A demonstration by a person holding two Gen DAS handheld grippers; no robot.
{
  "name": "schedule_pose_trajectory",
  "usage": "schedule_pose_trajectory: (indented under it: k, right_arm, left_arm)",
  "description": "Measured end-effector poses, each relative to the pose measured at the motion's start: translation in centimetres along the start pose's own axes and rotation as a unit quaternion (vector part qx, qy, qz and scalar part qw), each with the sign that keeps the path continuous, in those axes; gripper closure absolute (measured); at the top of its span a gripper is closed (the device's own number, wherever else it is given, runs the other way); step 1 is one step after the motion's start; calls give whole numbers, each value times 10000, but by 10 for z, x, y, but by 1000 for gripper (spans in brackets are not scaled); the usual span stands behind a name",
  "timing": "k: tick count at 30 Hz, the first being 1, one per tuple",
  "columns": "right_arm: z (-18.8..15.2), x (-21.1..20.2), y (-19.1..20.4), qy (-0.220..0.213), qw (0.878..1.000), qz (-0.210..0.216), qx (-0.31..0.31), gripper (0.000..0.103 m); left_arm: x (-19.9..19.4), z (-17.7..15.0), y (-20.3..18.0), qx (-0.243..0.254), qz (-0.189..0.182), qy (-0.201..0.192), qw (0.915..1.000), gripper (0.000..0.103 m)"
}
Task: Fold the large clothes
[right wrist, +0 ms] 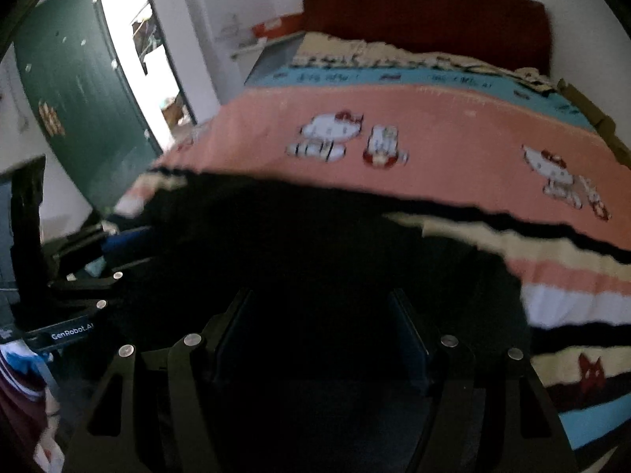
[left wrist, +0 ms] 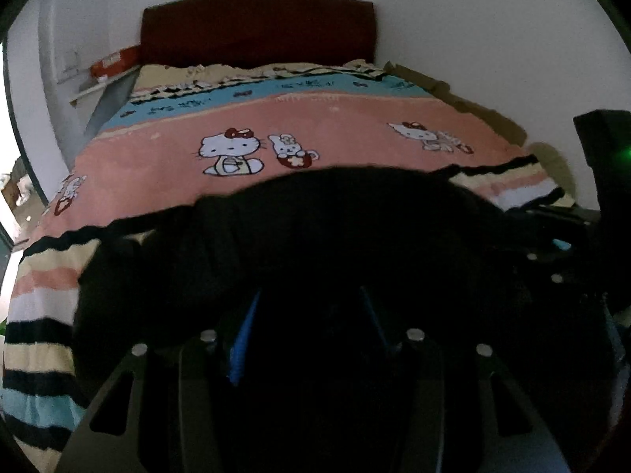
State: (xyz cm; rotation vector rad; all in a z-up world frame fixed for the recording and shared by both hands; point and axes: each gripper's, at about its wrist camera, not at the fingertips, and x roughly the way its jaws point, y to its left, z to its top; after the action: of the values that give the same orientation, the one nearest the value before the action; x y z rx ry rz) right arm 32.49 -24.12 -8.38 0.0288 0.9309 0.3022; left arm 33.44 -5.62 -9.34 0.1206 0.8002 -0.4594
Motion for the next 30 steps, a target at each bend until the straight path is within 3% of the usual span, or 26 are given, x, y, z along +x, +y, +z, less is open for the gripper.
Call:
schedule_pose_trajectory:
  k: [6, 13, 19, 25, 30]
  right_arm:
    - [-43, 5, 0, -301, 9995, -70, -34, 35]
    - [-40, -3, 13, 152, 9990, -411, -109, 34]
    - [-64, -34, 29, 205, 9982, -403, -399, 34]
    - [-94, -40, 27, 259, 9983, -363, -362, 34]
    - [-100, -24, 23, 188, 9985, -426, -299, 34]
  left_arm:
    - [10, -30, 0, -36, 119, -234, 9996, 52]
    - [-16, -24, -13, 143, 435, 0, 9989, 52]
    - [-43, -44, -47, 870, 803, 132, 9929, 52]
    - [-38, -67, -33, 386, 651, 46, 9971, 47]
    - [-20, -74, -21, 74, 381, 16, 9992, 46]
